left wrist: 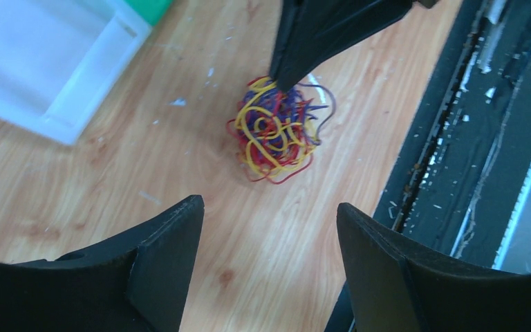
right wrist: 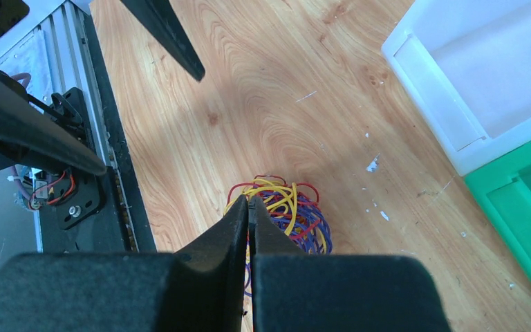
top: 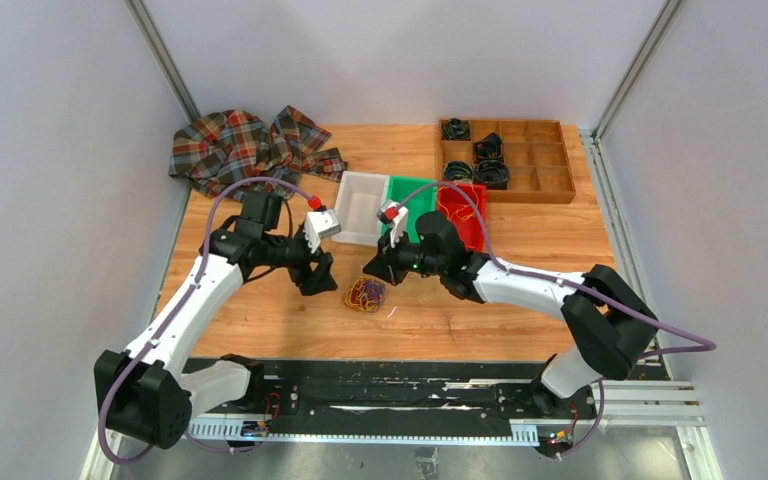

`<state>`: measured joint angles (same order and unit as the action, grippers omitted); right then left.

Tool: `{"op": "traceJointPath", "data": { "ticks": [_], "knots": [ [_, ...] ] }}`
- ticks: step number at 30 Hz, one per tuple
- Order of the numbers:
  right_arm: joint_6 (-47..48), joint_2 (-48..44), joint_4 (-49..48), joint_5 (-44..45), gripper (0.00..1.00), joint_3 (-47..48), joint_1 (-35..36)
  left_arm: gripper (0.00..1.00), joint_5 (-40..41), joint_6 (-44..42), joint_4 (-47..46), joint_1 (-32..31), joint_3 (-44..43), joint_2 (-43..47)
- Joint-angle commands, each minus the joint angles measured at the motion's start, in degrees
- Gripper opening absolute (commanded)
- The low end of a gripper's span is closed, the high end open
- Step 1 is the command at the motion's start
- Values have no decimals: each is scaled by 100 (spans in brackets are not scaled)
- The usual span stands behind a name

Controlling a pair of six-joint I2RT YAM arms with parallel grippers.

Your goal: Untangle the cables

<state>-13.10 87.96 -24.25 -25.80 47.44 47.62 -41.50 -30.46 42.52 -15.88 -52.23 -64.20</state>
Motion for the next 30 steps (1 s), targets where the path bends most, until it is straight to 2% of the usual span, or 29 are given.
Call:
{"op": "traceJointPath", "data": {
  "ticks": [1,4,9,14,17,20,27,30],
  "knots": [
    [-269,-108,-123,-36,1,-96,64,75,-200,-121,-60,-248,11,-294],
    [-312,-277,-10,71,1,-213,41,75,-174,-235,-59,-312,15,-525],
    [-245,-473,877,511,1,-243,-107,73,51,-205,-419,-631,58,-870],
    [-190,-678,1205,906,1,-557,-117,65,171,22,-966,-855,45,-1322],
    [-210,-734,1321,1050,1,-671,-116,57,267,30,-1092,-994,-50,-1652],
    [-170,-763,1566,1315,15,-714,-112,54,312,-85,-1097,-1107,-79,-1813],
    [299,-1708,1467,2271,47,-1001,84,63,388,-503,-933,-1128,-25,-1851],
    [497,-1929,1549,2542,51,-884,183,64,364,-535,-742,-1101,-139,-1775]
  ]
}}
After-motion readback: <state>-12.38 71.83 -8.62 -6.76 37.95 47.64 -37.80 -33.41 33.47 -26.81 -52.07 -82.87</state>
